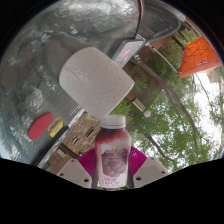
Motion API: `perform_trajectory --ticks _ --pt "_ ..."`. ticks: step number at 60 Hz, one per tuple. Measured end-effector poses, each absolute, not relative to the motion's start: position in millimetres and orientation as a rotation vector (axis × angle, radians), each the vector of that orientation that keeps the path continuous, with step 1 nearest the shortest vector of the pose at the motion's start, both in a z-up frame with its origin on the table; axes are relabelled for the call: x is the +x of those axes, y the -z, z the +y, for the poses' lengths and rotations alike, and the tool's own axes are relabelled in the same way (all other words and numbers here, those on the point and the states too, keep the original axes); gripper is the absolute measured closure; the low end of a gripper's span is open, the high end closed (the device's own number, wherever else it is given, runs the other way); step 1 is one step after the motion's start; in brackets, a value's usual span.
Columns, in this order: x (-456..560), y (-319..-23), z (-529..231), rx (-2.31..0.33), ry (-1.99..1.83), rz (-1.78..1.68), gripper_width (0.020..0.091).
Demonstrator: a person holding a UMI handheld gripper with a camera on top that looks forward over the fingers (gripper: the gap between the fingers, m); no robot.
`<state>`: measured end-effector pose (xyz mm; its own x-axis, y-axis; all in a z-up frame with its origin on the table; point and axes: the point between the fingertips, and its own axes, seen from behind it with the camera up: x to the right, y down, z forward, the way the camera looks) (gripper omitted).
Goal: Pour water
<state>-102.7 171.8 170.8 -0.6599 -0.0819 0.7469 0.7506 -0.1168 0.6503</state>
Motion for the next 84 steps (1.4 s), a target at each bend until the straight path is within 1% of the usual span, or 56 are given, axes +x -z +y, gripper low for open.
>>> perform_trajectory --ticks 1,2,3,11,18,23,26,27,28,32,33,35,38,41,42,46,49,50,53,54,55,57,58,59,61,62,64,70,72,76,84 --pt "-104 -173 171 -0.731 1.845 -1.573 0.0691" --pt "-102 -181 175 -0.718 1.814 -1.639 0.0691" --pt "-103 -182 174 -0.705 1.821 -1.645 0.0691" --pt "-112 -178 175 -0.666 1.820 -1.681 0.0691" --pt "-119 -181 173 -0.608 1.826 -1.706 0.0691" --pt "-121 -196 169 -0.627 1.778 -1.657 0.0688" --pt "-121 -207 174 -0.736 1.695 -1.571 0.0691" --pt "-118 -203 173 -0.797 1.674 -1.475 0.0692" --pt "-115 -207 171 -0.855 1.621 -1.426 0.0690" --pt "-98 -219 170 -1.096 1.368 -1.159 0.0689" --pt "-96 -228 182 -1.152 1.286 -1.147 0.0689" --pt "-85 -231 178 -1.250 1.143 -1.009 0.0689" --pt "-66 -228 177 -1.391 0.915 -0.771 0.0689" --pt "-50 -214 175 -1.505 0.691 -0.544 0.0689" --pt "-47 -197 175 -1.522 0.615 -0.453 0.0689" --pt "-38 -171 174 -1.612 0.325 -0.229 0.0689" --pt "-43 -144 172 -1.681 0.119 -0.108 0.0689" --pt "-37 -142 179 -1.709 0.066 -0.069 0.0689" --pt "-31 -125 183 -1.739 -0.056 0.018 0.0688" --pt "-25 -127 190 -1.765 -0.083 0.020 0.0688" --pt "-32 -110 181 -1.746 -0.105 0.065 0.0688" --pt "-26 -106 188 -1.765 -0.112 0.059 0.0688" --pt "-19 -112 192 -1.788 -0.101 0.050 0.0688" --pt "-26 -90 185 -1.763 -0.121 0.090 0.0688" --pt "-26 -89 188 -1.770 -0.121 0.072 0.0688" --pt "-25 -83 188 -1.766 -0.128 0.077 0.0688" --pt "-26 -80 190 -1.772 -0.117 0.042 0.0687" --pt "-37 -77 192 -1.773 -0.078 -0.009 0.0685" --pt "-39 -72 193 -1.764 -0.062 -0.036 0.0680" --pt "-40 -74 195 -1.761 -0.023 -0.076 0.0682" --pt "-43 -68 190 -1.782 0.028 -0.106 0.0681"
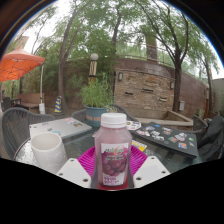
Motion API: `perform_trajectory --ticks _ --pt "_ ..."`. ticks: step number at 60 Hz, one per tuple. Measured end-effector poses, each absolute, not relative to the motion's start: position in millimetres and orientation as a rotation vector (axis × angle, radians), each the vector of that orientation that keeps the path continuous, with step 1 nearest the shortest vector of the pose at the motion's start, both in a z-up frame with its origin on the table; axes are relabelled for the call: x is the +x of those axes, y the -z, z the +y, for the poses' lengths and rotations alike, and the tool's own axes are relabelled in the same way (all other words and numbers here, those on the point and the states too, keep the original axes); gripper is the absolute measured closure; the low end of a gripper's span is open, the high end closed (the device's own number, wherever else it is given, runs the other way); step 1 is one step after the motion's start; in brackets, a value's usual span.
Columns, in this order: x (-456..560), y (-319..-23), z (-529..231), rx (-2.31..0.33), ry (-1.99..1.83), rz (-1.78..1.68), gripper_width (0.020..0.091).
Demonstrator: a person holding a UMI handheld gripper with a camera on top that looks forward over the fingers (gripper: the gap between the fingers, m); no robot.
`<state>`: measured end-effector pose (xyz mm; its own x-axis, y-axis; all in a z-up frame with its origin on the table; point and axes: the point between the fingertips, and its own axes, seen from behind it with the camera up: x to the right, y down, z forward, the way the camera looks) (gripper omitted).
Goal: Pour water
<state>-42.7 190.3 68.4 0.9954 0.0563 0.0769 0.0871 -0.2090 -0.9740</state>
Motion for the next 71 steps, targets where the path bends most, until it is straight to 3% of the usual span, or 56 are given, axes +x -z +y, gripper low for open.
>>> perform_trajectory --ticks 8,21,24,28,31,40,57,71 --pt "-40 -68 193 -1.792 0.027 -0.078 0.0680" --pt "-39 -70 191 -1.788 -0.004 -0.059 0.0537" --pt "-33 -64 189 -1.823 -0.003 -0.044 0.0477" --pt "-26 -50 184 -1.888 0.012 -0.053 0.0333" --pt "-22 -46 177 -1.907 0.027 -0.057 0.0281" --pt "-16 -56 140 -1.928 0.014 -0.022 0.0273" --pt "-12 -116 5 -1.878 0.021 0.035 0.0288" --pt "-31 -135 -89 -1.849 -0.019 0.031 0.0284"
